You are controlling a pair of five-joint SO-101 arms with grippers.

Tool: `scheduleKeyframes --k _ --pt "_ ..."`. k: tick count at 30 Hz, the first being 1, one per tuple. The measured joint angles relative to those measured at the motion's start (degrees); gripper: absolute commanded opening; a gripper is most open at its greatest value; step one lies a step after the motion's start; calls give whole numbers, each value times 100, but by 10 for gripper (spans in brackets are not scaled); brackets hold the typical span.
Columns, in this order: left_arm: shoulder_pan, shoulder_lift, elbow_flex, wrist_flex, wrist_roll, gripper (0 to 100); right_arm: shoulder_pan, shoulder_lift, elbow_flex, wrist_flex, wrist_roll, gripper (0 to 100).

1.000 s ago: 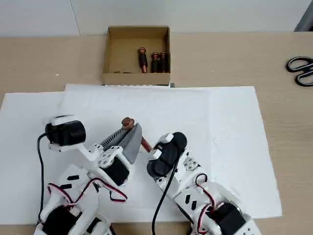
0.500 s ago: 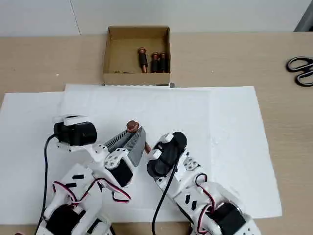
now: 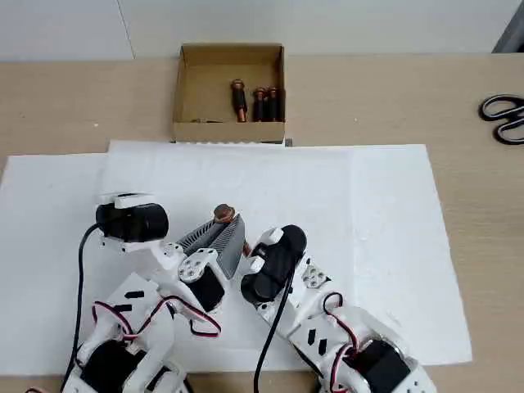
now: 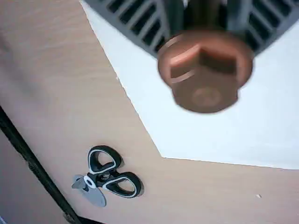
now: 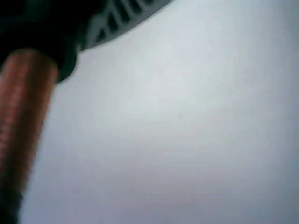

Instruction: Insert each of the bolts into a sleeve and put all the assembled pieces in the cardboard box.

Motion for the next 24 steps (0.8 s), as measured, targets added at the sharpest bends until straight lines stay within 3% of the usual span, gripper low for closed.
scheduleKeyframes --k 9,16,24 --pt "167 0 325 -9 0 5 -18 0 9 0 0 2" --pt "738 -9 413 -35 -598 5 18 9 9 0 0 2" --pt "1213 -62 387 1143 -1029 5 -53 9 9 9 9 2"
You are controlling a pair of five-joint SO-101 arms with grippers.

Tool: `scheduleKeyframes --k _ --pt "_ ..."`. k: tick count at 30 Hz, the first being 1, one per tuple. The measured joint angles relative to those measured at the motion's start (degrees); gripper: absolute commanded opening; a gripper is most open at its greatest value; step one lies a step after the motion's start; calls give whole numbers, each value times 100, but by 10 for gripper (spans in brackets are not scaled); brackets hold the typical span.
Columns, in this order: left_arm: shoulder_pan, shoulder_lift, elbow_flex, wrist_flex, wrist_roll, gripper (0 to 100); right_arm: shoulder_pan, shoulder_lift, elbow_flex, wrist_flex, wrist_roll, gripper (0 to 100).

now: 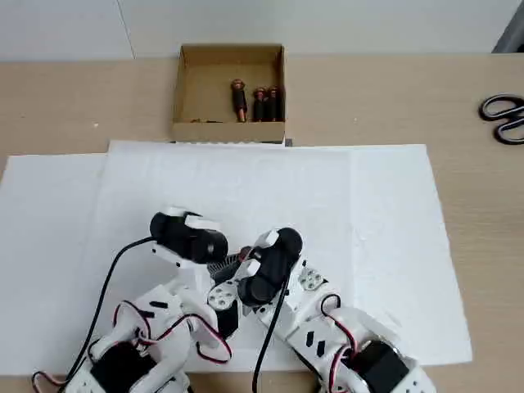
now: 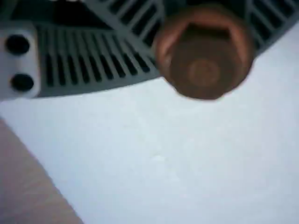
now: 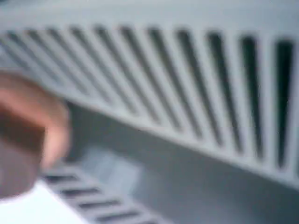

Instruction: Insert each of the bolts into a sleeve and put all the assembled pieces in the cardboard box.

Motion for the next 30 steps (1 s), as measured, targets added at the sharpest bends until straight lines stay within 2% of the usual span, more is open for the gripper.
scheduleKeyframes --k 4,8,10,26,28,30 --pt "26 0 -9 -18 -149 33 0 0 0 9 9 2" --pt "26 0 -9 -35 -176 209 9 0 0 9 9 2" --pt "9 0 0 0 -176 264 35 0 9 9 9 2" --pt "-870 53 -686 844 -615 268 167 0 0 0 18 2" --pt "-905 44 -897 958 -615 244 158 0 0 0 18 2" --pt "-1002 18 -1081 1020 -615 174 176 0 0 0 18 2"
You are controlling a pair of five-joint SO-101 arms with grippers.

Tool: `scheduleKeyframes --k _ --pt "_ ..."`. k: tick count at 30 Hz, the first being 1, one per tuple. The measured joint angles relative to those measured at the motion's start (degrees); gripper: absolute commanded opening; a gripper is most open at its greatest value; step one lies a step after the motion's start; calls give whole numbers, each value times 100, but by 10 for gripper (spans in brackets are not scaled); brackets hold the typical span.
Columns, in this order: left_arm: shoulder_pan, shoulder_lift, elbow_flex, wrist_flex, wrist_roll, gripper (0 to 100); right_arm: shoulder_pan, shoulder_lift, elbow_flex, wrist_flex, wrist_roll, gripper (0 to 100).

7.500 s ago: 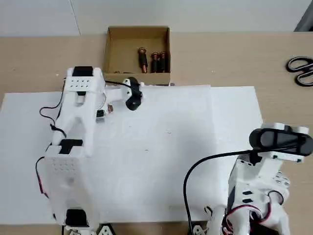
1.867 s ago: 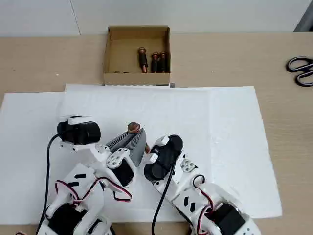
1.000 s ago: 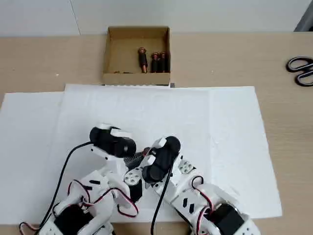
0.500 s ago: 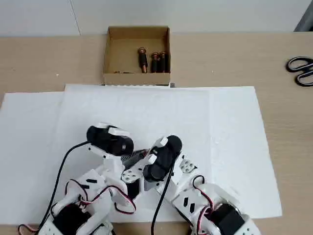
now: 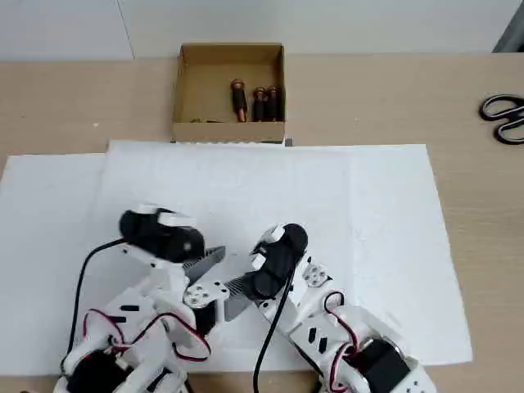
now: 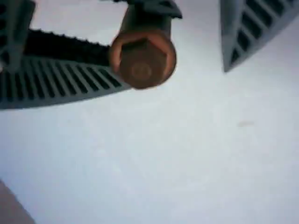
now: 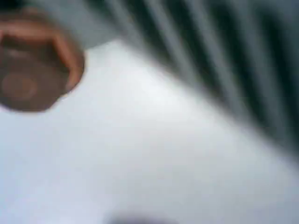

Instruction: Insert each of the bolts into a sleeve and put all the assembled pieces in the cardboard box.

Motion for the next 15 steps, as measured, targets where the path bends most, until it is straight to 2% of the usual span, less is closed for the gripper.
scheduleKeyframes --k 3,11,15 --pt "-220 -9 -185 0 0 13 141 0 0 0 0 2" --pt "-1011 -9 -220 0 0 6 475 0 0 0 0 2" --pt "-1512 -9 202 0 0 6 791 0 0 0 0 2"
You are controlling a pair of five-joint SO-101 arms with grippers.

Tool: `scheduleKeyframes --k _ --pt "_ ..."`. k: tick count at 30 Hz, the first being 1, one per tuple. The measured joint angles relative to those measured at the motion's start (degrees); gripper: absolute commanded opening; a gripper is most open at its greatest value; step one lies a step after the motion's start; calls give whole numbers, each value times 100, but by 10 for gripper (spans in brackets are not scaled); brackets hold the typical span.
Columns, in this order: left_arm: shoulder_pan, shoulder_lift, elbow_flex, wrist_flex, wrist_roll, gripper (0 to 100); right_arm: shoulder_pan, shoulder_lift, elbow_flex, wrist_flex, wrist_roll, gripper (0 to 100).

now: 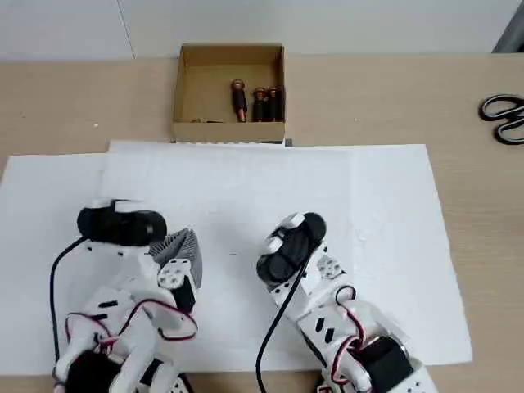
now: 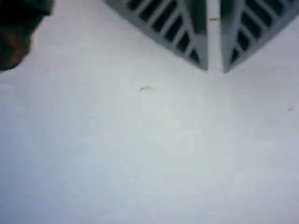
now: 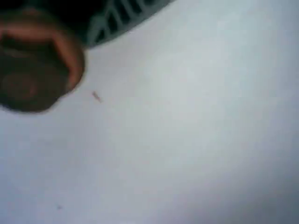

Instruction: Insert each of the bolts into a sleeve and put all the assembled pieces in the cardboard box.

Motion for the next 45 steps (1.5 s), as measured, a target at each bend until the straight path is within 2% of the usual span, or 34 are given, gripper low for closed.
scheduleKeyframes --k 5,11,16,23,28,33,45 --pt "-571 44 985 -413 -475 6 360 0 0 0 0 2" --pt "-1134 44 2066 -1503 -1363 6 809 0 0 0 0 2" --pt "-1222 44 2479 -2022 -1908 6 1213 0 0 0 -114 2" --pt "-1240 53 2708 -2084 -2031 6 1380 316 -387 -35 -457 2" --pt "-1240 53 2699 -2084 -2013 6 1424 1521 -1266 -686 -457 2" --pt "-1240 53 2699 -2084 -2004 6 1424 3525 -2497 -1187 -457 3" --pt "-1240 53 2699 -2084 -2004 6 1424 8826 -7059 -1512 -457 3"
